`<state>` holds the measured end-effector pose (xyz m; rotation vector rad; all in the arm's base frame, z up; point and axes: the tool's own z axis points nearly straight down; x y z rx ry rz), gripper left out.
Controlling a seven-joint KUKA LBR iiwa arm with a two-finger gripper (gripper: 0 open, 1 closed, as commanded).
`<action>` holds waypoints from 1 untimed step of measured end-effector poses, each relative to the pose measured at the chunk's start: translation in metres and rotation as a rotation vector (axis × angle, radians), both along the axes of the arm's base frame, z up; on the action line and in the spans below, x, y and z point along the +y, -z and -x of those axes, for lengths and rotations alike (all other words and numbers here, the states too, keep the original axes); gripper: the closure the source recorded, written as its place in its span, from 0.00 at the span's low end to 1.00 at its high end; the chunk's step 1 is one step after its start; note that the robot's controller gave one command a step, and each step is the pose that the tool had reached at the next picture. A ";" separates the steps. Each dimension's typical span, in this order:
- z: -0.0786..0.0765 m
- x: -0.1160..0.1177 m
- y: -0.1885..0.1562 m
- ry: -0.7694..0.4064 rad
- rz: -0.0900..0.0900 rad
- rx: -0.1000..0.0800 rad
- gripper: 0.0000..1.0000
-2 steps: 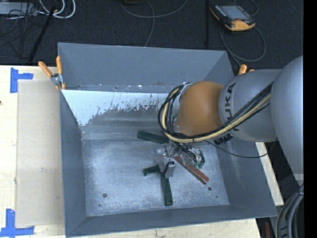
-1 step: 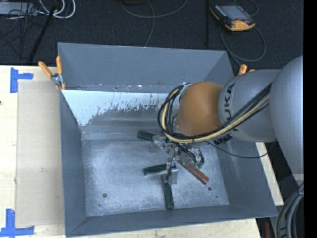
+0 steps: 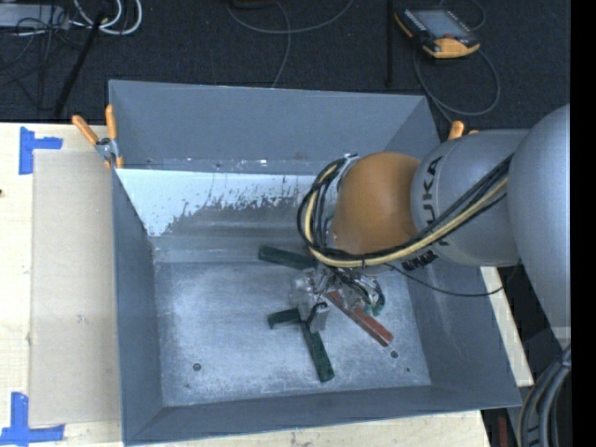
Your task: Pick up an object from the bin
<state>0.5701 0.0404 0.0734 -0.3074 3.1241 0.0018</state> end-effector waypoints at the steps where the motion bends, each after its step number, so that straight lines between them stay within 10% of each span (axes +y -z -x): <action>1: 0.000 0.000 0.002 0.001 0.000 -0.002 0.00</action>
Offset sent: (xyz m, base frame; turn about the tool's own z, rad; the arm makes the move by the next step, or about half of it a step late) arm 0.0000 0.0000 0.0000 0.0000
